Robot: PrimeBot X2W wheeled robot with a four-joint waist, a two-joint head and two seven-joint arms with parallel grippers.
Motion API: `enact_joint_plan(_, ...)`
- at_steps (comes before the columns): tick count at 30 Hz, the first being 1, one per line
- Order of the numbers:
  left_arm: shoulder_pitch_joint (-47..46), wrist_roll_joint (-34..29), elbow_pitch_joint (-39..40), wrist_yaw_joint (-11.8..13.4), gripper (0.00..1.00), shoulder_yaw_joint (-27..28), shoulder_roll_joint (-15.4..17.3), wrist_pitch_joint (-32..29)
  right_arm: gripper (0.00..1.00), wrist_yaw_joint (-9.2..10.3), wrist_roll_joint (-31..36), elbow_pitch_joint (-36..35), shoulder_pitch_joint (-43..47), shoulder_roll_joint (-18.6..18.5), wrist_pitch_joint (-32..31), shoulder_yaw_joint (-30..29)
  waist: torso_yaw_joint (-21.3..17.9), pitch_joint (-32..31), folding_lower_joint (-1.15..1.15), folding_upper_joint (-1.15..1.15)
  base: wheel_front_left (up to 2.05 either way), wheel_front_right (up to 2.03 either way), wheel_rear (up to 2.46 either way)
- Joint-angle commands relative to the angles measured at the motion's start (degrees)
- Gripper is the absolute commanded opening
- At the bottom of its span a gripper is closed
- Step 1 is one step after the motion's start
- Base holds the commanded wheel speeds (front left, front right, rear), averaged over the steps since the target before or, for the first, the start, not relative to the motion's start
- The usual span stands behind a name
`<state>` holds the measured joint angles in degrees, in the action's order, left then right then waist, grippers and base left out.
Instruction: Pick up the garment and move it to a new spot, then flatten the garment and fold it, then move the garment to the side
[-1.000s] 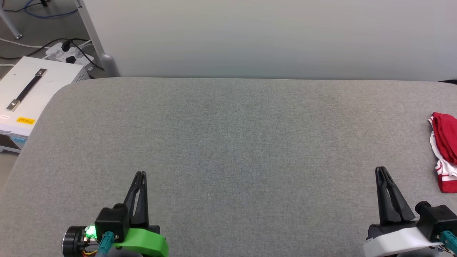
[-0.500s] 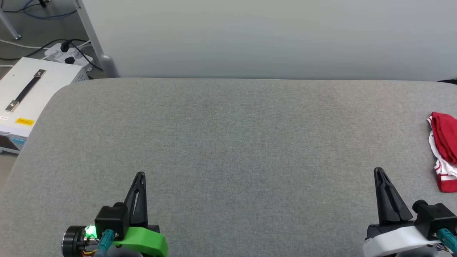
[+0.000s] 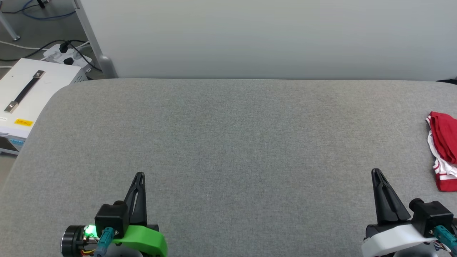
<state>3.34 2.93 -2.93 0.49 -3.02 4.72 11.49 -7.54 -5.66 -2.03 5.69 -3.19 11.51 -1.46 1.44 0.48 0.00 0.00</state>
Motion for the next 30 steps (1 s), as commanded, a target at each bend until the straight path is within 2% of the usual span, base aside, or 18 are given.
enact_joint_plan(1,-0.7,-0.4,0.3,-0.1,0.00,0.3,-0.4,-0.4,0.00,0.01,0.5,0.3,-1.1,0.1,-0.3,0.1,0.0,0.0,0.00,0.00,0.00,0.00,0.00)
enact_joint_plan(30,-1.5,-1.2,1.1,-0.2,0.00,1.2,-0.8,-3.8,0.00,0.03,2.1,0.8,-2.5,0.1,-3.7,0.5,-0.4,-0.1,0.00,0.00,0.00,0.00,0.00)
